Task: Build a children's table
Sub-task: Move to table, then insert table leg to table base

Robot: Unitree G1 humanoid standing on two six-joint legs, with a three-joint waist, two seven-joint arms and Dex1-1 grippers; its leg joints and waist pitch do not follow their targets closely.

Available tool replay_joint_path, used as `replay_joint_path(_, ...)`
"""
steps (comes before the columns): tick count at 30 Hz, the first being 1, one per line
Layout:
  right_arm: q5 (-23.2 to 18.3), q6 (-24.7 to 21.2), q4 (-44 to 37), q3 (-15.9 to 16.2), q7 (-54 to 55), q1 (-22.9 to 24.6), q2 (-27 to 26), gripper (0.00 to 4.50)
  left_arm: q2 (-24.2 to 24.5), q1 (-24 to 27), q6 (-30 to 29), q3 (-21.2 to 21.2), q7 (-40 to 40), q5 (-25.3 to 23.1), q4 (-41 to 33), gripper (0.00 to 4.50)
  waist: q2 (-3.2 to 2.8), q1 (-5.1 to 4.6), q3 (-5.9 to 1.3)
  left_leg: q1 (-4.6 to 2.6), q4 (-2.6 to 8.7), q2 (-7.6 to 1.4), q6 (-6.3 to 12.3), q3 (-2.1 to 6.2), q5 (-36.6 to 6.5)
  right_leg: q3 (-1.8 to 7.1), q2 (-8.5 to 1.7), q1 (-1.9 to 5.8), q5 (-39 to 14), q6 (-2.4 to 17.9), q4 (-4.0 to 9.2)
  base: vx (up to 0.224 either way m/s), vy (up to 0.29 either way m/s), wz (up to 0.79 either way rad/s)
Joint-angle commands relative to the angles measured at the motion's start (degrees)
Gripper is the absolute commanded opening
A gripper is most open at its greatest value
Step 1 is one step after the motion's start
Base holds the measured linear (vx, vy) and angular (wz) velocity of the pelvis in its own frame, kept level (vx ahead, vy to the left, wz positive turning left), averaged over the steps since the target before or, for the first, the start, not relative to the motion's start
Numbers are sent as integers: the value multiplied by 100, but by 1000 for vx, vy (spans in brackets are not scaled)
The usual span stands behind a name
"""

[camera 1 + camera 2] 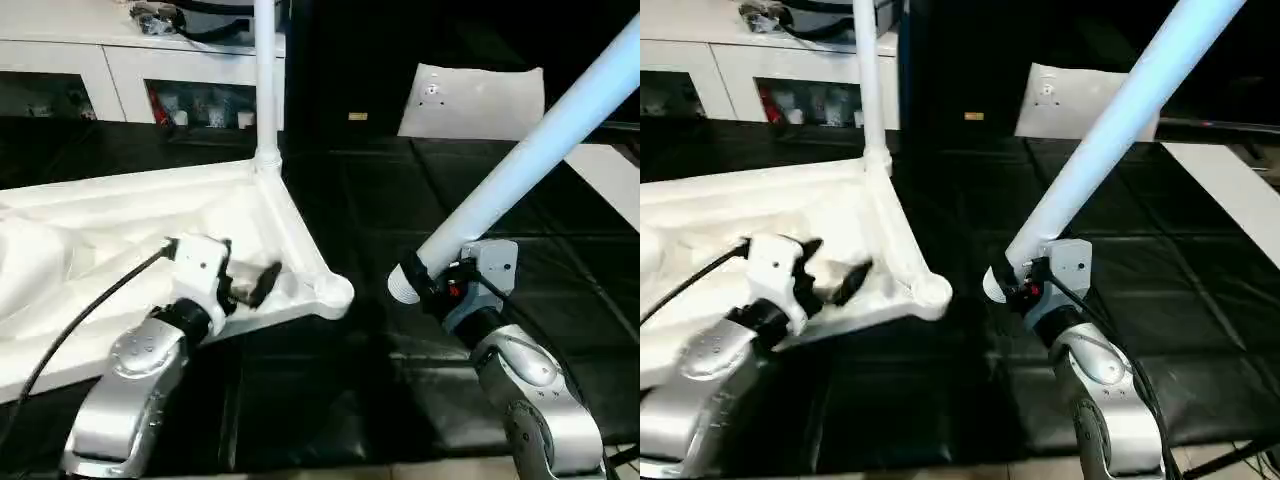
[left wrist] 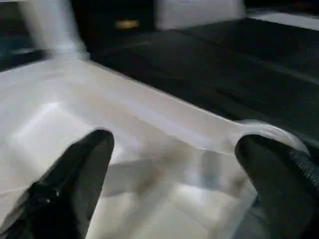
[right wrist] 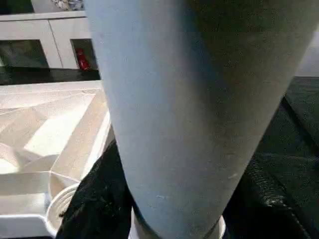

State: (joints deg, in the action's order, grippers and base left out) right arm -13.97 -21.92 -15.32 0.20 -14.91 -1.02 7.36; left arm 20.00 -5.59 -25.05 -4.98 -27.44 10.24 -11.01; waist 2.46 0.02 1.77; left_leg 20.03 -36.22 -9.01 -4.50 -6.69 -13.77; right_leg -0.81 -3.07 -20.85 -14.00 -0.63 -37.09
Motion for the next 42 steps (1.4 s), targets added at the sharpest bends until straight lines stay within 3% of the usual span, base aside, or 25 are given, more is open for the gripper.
replay_joint_path(1, -50, 123, 35, -142, 9, -134, 75, 191, 253, -324, -51, -231, -671, 51, 245, 450, -36, -22, -146, -22, 572, -276, -114, 21, -1420, 233, -349, 130, -1394, 848, 548, -66, -6, 1)
replay_joint_path(3, -41, 125, 46, -144, -1, -144, 80, 191, 358, -431, -48, -294, -874, 68, 341, 450, -69, -10, -143, -20, 583, -269, -145, 24, -1468, 234, -355, 105, -1500, 812, 551, -30, -3, 0)
replay_joint_path(5, -16, 133, 77, -165, -41, -170, 99, 191, 652, -701, 54, -473, -1416, 73, 634, 422, -88, -10, -137, 3, 594, -268, -164, 26, -1501, 237, -368, 101, -1556, 812, 560, 0, 0, 0)
replay_joint_path(6, -15, 133, 78, -166, -42, -171, 100, 191, 667, -713, 50, -481, -1440, 74, 647, 422, -76, -6, -141, 1, 592, -251, -157, 17, -1497, 239, -359, 89, -1616, 782, 575, 0, 0, 0)
replay_joint_path(10, -2, 139, 85, -188, -73, -194, 137, 191, 1116, -1078, 119, -787, -2176, -115, 1100, 379, -116, 2, -154, 9, 593, -251, -157, 17, -1365, 245, -366, 84, -1452, 833, 551, 0, 0, 0)
replay_joint_path(14, 14, 174, 111, -144, -109, -204, 182, 191, 1388, -1493, 91, -1060, -2713, -293, 1668, 350, -132, 7, -188, 15, 578, -254, -109, -7, -995, 236, -362, 116, -826, 1016, 493, 0, 0, 0)
replay_joint_path(17, 20, 173, 114, -131, -124, -202, 175, 191, 1363, -1700, 48, -1094, -2803, -248, 1854, 335, -124, 20, -222, 27, 555, -256, -30, -34, -564, 224, -363, 155, -16, 1200, 438, 0, 0, 0)
replay_joint_path(19, 23, 162, 116, -105, -144, -204, 171, 191, 1342, -1810, -32, -1125, -2866, -210, 1965, 318, -119, 29, -225, 34, 548, -258, 13, -45, -448, 220, -365, 172, 188, 1272, 422, 0, 0, 0)
replay_joint_path(29, 74, 195, 193, 37, -213, -234, 197, 191, 1139, -2225, -286, -1247, -3022, -313, 2535, 227, -95, 20, -190, 36, 578, -287, 8, -62, -710, 233, -386, 166, -361, 1285, 477, 0, 0, 0)
replay_joint_path(31, 81, 194, 198, 41, -227, -242, 204, 191, 1141, -2247, -305, -1273, -3031, -334, 2578, 221, -86, 23, -191, 36, 576, -286, 16, -65, -706, 236, -390, 164, -370, 1285, 479, 0, 0, 0)
replay_joint_path(33, 85, 194, 204, 48, -240, -249, 210, 191, 1154, -2242, -301, -1294, -3041, -365, 2600, 184, -83, 23, -188, 39, 580, -291, 27, -64, -689, 237, -391, 163, -358, 1288, 482, 0, 0, 0)
replay_joint_path(37, 111, 202, 219, 86, -265, -243, 210, 191, 1178, -2245, -253, -1343, -3052, -488, 2680, 179, -77, 23, -183, 40, 590, -298, 46, -65, -690, 237, -391, 158, -380, 1264, 488, 0, 0, 0)
replay_joint_path(38, 113, 203, 221, 91, -267, -243, 209, 191, 1179, -2248, -244, -1350, -3060, -500, 2694, 145, -81, 21, -183, 40, 589, -296, 46, -66, -683, 239, -391, 156, -381, 1260, 491, 0, 0, 0)
replay_joint_path(42, 115, 208, 231, 110, -273, -248, 204, 191, 1174, -2259, -245, -1351, -3074, -499, 2705, 136, -88, 19, -177, 39, 602, -305, 20, -61, -745, 240, -399, 150, -433, 1271, 496, 0, 0, 0)
